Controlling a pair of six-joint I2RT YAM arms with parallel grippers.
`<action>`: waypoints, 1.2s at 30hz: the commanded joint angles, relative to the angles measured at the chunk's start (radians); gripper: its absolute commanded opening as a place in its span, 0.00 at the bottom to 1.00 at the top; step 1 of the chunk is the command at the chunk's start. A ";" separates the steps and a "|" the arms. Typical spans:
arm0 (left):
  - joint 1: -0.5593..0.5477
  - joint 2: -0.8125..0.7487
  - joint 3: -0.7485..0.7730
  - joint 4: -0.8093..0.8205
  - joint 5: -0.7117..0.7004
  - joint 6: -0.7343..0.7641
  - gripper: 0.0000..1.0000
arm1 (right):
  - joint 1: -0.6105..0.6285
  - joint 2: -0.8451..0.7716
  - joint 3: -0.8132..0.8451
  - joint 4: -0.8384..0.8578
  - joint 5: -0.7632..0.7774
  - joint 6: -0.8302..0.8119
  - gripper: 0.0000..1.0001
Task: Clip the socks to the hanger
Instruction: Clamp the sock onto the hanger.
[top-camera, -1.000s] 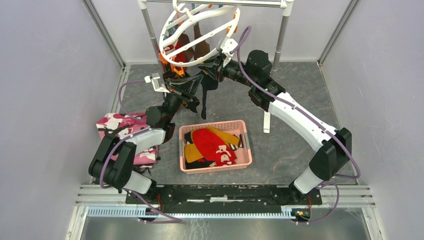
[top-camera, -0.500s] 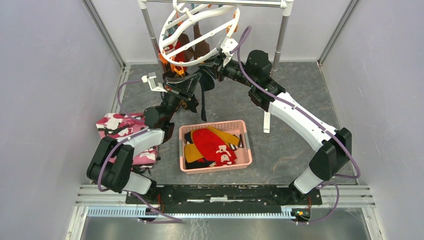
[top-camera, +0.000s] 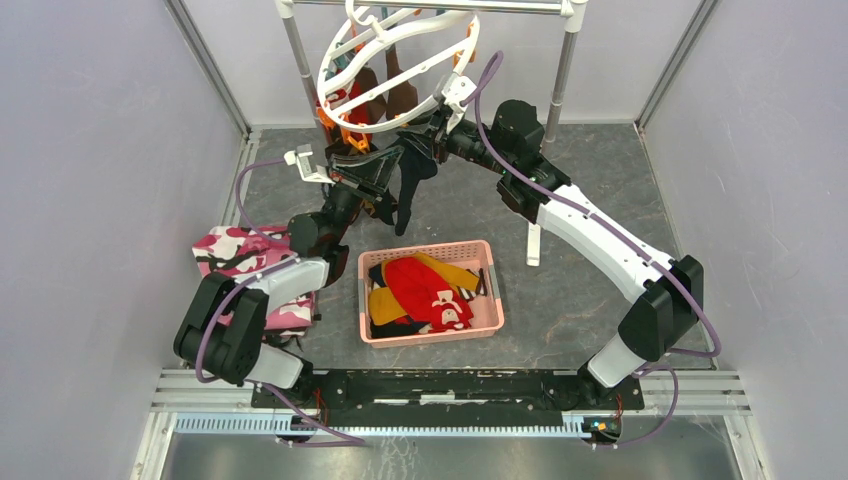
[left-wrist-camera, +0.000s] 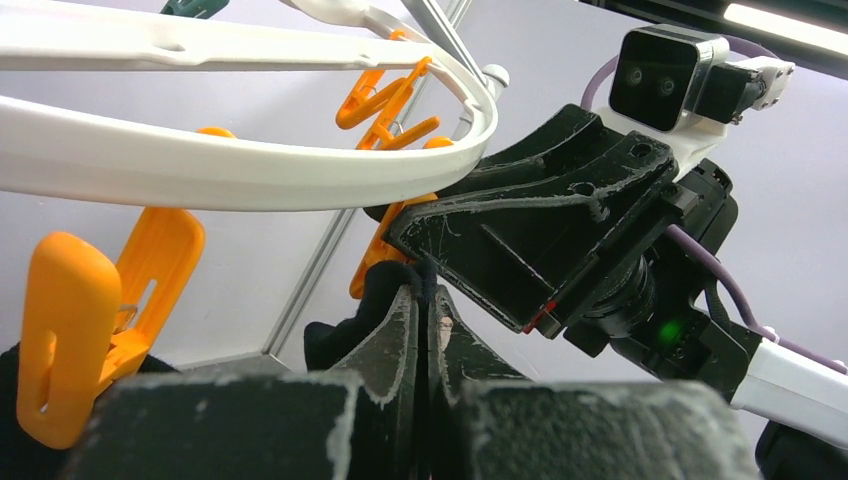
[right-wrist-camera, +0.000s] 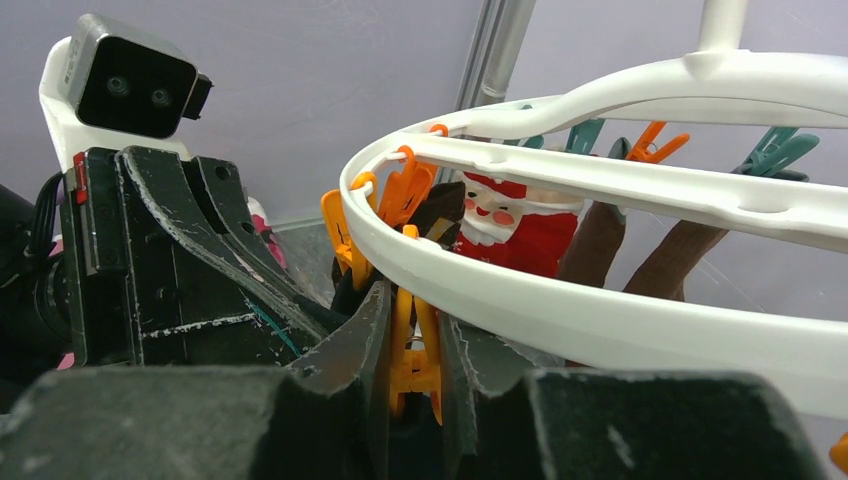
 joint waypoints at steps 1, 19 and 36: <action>-0.003 0.010 0.030 0.217 -0.002 -0.036 0.02 | -0.003 -0.032 0.009 0.010 -0.020 0.034 0.09; -0.003 0.010 0.026 0.217 -0.012 -0.031 0.02 | -0.008 -0.042 0.001 -0.004 -0.014 0.029 0.45; -0.003 0.003 -0.022 0.217 -0.049 -0.071 0.28 | -0.051 -0.071 0.066 -0.164 -0.068 -0.013 0.74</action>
